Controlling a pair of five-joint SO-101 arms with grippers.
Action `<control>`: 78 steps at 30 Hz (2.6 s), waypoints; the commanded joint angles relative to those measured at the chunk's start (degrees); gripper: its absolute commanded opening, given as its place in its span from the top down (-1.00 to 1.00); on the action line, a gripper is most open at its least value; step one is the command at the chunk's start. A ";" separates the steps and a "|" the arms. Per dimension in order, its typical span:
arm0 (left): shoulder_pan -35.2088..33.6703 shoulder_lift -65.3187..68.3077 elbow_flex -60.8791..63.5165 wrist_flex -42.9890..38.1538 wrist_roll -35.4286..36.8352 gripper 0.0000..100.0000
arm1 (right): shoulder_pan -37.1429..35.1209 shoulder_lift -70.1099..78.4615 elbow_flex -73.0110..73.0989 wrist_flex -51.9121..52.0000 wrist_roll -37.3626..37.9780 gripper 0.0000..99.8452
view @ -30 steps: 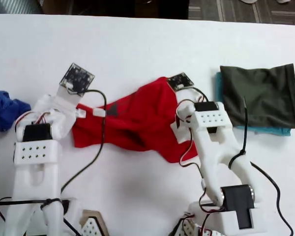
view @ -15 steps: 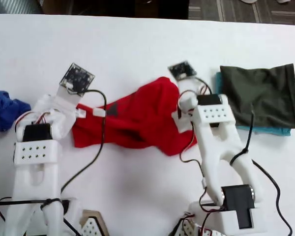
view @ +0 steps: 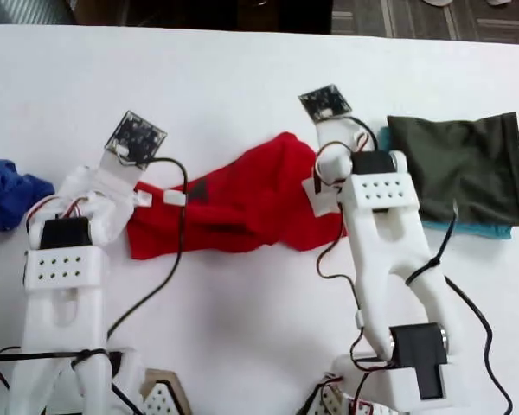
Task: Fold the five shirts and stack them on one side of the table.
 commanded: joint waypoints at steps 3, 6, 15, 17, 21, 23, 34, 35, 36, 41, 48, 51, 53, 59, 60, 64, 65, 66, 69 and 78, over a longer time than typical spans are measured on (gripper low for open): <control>-0.44 -1.32 -0.48 -0.62 0.53 0.95 | -0.57 4.79 0.00 -1.63 -0.35 0.96; -0.44 -1.32 -0.31 -0.62 0.53 0.95 | -0.57 5.76 0.00 -1.63 -0.35 0.95; -0.26 -1.32 -0.22 -0.62 0.53 0.95 | -0.57 6.11 -2.20 -1.54 -3.16 0.83; -0.35 -1.32 -0.22 -0.62 0.53 0.95 | -0.57 6.20 -2.73 -1.45 -3.16 0.84; -0.44 -1.32 -0.22 -0.62 0.53 0.95 | -0.57 6.02 -3.08 -1.45 -3.16 0.85; -0.35 -1.32 -0.22 -0.62 0.53 0.95 | -0.57 5.76 -3.08 -1.45 -3.16 0.84; -0.44 -1.32 -0.22 -0.62 0.53 0.95 | -0.04 6.11 -6.51 -1.27 -3.16 0.84; -0.53 -1.32 -0.22 -0.62 0.53 0.95 | -0.04 6.11 -7.30 -1.27 -3.16 0.84; -0.53 -1.32 -0.22 -0.62 0.53 0.95 | -0.04 6.20 -7.91 -1.27 -3.16 0.84; -0.53 -1.32 -0.22 -0.62 0.53 0.95 | -0.04 6.29 -8.35 -1.27 -3.16 0.85; -0.53 -1.32 -0.48 -0.62 0.53 0.95 | -0.04 6.37 -8.26 -1.36 -3.16 0.96; -0.53 -1.32 -0.48 -0.62 0.53 0.95 | -0.04 6.37 -7.56 -2.24 -3.16 0.96; -0.53 -1.32 -0.31 -0.62 0.53 0.95 | -0.04 6.29 -7.56 -3.12 -3.16 0.96; -0.53 -1.76 -2.42 0.97 0.62 0.95 | -0.04 2.42 -16.09 -1.98 -3.52 0.96; -0.53 -1.76 -3.82 2.29 0.62 0.95 | -0.04 1.45 -18.81 -0.84 -3.52 0.96; -0.18 -1.67 -11.38 6.24 0.62 0.95 | -0.57 -0.31 -30.68 3.21 -3.52 0.96; -0.09 -1.67 -13.14 6.77 0.62 0.95 | -0.57 -0.40 -33.76 4.09 -3.60 0.96; 0.18 -1.67 -15.08 6.95 0.62 0.95 | -0.57 -0.40 -36.75 4.88 -3.60 0.96; 1.49 -1.67 -21.85 9.05 0.62 0.95 | -0.13 -0.40 -44.40 6.02 -5.19 0.96; 8.35 -1.67 -48.75 16.70 0.62 0.95 | 2.86 -0.84 -66.73 11.65 -5.63 0.96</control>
